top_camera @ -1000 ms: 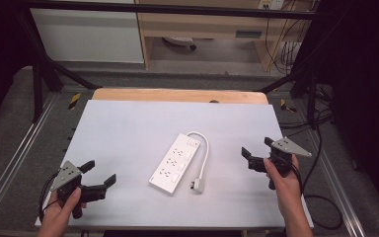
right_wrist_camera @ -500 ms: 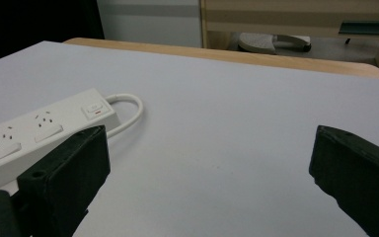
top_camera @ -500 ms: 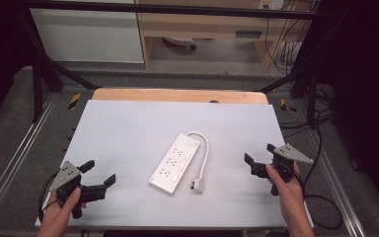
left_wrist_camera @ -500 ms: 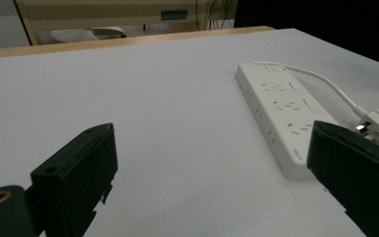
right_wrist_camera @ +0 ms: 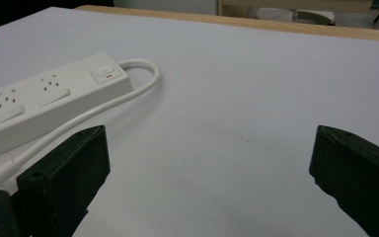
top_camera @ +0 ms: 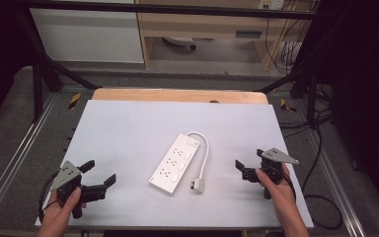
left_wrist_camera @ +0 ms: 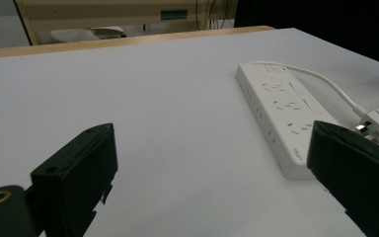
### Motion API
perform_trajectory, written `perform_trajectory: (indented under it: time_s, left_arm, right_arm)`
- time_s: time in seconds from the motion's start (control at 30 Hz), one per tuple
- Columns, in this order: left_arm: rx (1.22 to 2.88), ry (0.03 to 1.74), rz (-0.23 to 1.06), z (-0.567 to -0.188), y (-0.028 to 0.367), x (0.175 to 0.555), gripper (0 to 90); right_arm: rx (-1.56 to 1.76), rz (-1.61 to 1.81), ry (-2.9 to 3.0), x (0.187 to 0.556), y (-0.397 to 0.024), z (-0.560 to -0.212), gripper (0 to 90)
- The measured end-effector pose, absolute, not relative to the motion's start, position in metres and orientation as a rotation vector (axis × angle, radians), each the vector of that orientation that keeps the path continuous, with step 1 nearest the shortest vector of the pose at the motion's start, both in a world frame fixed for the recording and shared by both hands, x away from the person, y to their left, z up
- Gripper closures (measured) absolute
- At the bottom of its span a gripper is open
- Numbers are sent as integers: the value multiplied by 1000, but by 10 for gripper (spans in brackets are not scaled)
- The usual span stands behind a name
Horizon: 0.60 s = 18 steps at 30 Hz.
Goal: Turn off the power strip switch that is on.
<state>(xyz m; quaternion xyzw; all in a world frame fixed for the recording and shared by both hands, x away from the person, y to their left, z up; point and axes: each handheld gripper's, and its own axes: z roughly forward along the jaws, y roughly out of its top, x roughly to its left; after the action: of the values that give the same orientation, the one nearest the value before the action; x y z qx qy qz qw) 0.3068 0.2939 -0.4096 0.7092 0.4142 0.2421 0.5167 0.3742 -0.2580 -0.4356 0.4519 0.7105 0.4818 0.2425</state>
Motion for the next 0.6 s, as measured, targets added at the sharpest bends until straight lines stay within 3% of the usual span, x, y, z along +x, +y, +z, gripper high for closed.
perform_trajectory:
  time_s: [0.6]
  left_arm:
    - [1708,992,581,-410,293,307,52]
  right_arm:
    - [1200,1253,1991,388,-230,-449,23]
